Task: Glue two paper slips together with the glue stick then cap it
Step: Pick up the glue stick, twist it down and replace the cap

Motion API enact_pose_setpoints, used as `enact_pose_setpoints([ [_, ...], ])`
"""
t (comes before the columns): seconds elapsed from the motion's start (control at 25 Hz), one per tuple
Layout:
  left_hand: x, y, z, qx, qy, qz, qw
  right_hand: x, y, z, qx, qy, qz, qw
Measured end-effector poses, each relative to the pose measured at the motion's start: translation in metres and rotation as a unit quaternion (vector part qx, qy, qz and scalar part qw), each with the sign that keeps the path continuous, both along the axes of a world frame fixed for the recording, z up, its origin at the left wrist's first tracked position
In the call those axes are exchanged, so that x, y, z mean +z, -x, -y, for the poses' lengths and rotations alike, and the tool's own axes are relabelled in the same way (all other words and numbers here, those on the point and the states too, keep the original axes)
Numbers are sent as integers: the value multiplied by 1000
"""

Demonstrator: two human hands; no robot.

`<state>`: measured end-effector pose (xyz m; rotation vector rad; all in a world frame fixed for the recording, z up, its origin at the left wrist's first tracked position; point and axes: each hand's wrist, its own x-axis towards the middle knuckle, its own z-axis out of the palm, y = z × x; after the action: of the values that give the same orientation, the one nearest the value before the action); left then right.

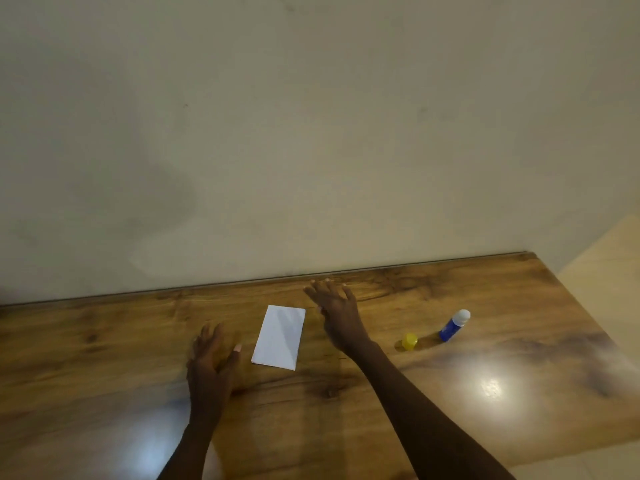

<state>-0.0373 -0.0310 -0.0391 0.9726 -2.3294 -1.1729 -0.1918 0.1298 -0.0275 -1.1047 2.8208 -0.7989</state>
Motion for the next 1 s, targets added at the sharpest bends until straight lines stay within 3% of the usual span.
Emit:
enact_pose_setpoints([
  [0.28,41,50,-112,-125,-54,-8,991,77,25,-114,-147,166,-12,975],
  [0.48,36,80,-184,-207,-100,46,972,87,23,-195,-176,362,91,911],
  [0.64,20,99,-225,-186,-109,45,975,38,9,-220,-223,341,190,893],
  [1.0,10,116,-229,-151,-85,20,985,-11,16,-192,-291,276,154,903],
])
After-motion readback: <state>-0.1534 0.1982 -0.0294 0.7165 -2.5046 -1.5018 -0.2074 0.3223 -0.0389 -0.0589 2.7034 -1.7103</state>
